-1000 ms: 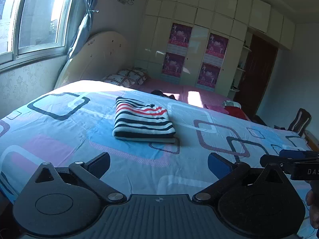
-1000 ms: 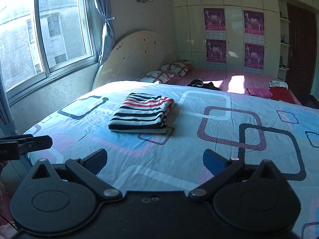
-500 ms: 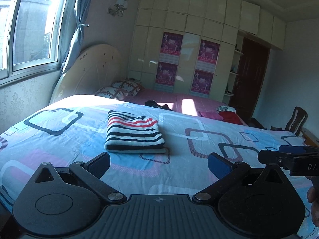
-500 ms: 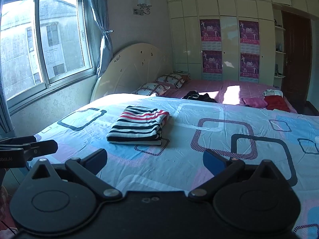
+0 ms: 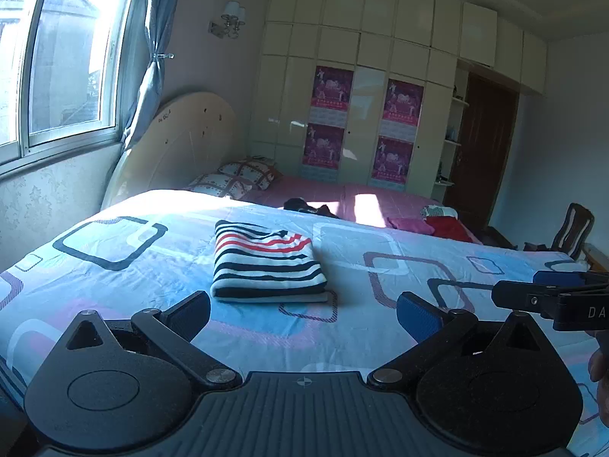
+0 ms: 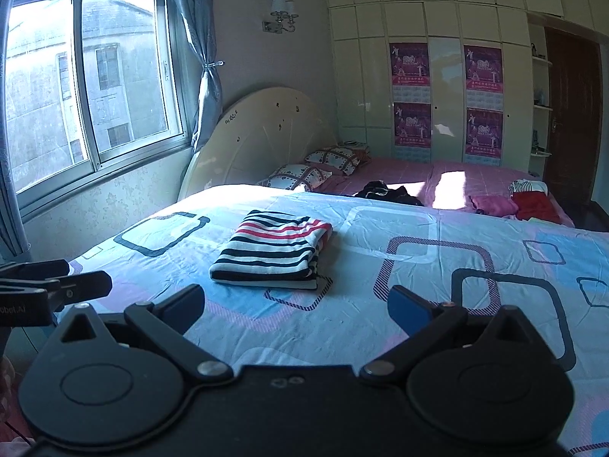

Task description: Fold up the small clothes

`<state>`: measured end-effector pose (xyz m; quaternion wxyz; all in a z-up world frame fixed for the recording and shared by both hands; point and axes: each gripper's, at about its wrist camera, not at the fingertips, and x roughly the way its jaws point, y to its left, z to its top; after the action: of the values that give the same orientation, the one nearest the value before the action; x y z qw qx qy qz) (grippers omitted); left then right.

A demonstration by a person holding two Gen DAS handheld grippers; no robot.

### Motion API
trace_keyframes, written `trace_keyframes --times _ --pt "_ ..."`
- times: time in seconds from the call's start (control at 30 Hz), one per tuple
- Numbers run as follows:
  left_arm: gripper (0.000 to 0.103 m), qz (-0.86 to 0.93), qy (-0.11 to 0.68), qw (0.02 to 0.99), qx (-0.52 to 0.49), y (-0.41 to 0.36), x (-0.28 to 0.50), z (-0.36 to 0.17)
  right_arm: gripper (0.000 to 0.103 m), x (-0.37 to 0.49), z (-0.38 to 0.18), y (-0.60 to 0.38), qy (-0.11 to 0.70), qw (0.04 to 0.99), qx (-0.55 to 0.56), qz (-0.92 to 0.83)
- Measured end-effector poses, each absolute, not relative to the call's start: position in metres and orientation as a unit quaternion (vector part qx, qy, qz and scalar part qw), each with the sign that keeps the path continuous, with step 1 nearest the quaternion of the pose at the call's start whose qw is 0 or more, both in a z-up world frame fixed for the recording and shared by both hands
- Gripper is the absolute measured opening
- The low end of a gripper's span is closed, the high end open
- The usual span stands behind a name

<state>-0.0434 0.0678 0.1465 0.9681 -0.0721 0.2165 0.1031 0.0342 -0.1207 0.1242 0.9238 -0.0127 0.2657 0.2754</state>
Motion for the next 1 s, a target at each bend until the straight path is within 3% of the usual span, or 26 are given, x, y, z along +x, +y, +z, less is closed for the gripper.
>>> trace_keyframes --times 1.0 --pt "0.103 0.099 0.217 0.969 -0.06 0.0608 -0.0392 0.1533 0.102 0.0402 0.1242 -0.1178 0.266 0.923 -0.015 0.276"
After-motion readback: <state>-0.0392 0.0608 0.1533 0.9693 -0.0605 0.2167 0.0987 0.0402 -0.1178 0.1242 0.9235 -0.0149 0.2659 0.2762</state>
